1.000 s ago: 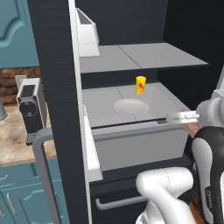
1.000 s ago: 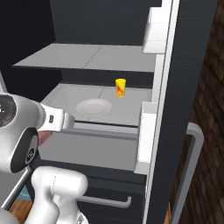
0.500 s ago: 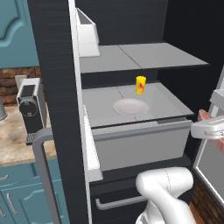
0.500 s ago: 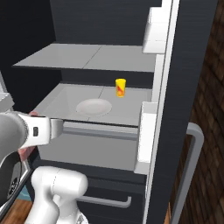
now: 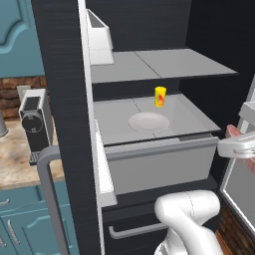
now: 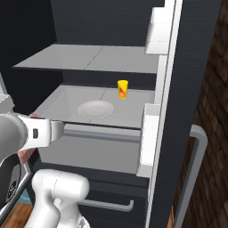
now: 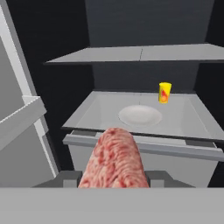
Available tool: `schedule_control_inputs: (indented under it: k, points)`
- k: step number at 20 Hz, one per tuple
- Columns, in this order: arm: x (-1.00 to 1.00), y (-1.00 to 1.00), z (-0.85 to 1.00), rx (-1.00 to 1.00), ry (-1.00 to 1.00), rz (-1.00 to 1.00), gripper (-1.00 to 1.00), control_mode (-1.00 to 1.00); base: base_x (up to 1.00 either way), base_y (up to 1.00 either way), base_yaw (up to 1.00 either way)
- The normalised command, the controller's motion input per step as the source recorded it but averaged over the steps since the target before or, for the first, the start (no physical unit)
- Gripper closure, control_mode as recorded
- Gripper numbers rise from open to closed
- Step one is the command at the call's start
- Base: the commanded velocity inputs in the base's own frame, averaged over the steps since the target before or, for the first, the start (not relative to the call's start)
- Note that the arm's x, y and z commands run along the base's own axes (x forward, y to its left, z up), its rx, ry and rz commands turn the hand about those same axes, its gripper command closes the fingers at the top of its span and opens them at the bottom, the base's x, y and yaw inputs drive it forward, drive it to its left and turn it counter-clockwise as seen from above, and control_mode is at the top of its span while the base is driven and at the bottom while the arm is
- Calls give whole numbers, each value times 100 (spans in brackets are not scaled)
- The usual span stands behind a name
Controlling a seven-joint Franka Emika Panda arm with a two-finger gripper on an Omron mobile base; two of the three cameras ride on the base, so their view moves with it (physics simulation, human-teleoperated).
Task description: Retrieve the steak from the fridge and place it on the saucepan with marinade on the stove.
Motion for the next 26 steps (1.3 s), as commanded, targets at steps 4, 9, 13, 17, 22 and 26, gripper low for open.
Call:
schedule_control_inputs:
  k: [4, 9, 13, 17, 22, 26]
  points:
    - [0, 0, 0, 0, 0, 0, 100, 100, -25, 0, 0]
    - [0, 0, 0, 0, 0, 0, 100, 100, -58, 0, 0]
    - [0, 0, 0, 0, 0, 0, 100, 100, -76, 0, 0]
    - [0, 0, 0, 0, 0, 0, 100, 100, -78, 0, 0]
    - [0, 0, 0, 0, 0, 0, 100, 100, -72, 0, 0]
    - [0, 0, 0, 0, 0, 0, 100, 100, -78, 0, 1]
